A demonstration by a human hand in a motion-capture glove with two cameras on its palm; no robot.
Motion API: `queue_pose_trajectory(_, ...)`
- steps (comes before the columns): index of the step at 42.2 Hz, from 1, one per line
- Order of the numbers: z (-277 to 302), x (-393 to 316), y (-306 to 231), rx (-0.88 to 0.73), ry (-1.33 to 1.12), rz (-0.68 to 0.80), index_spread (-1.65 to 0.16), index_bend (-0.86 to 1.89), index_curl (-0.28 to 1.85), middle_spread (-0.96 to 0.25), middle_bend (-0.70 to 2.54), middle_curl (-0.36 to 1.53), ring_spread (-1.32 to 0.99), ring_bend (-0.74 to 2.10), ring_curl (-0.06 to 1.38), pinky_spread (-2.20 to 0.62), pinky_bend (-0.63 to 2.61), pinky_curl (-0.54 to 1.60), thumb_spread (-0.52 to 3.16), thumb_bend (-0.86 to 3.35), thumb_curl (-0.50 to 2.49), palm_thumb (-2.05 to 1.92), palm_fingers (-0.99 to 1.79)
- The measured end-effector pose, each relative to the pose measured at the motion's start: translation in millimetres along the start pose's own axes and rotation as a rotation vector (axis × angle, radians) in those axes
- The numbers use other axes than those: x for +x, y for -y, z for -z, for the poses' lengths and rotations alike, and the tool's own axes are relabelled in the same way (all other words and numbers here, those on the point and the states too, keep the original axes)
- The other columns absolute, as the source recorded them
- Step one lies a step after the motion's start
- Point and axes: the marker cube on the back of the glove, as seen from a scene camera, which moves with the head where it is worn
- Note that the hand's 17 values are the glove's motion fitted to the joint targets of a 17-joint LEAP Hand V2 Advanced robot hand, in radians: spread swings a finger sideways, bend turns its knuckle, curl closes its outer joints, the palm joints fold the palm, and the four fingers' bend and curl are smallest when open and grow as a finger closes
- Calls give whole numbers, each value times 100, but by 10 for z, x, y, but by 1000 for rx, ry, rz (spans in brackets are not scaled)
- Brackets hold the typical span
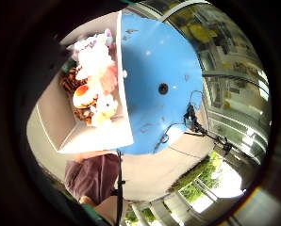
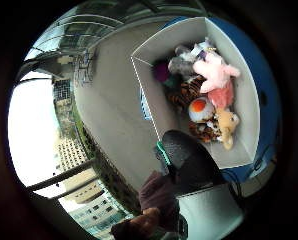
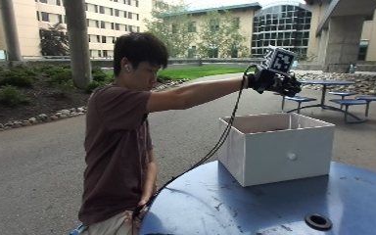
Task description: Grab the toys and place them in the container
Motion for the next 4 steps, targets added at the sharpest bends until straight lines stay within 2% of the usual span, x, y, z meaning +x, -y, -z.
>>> queue_pose_trajectory(2,10,-62,-41,16,26,124,-13,0,24,4,8,32,-2,33,37,1,91,36,119,-3,68,6,-49)
queue_pose_trajectory(4,14,-103,-41,30,37,140,-13,0,23,4,8,30,-1,31,36,1,89,36,120,-2,65,6,-47)
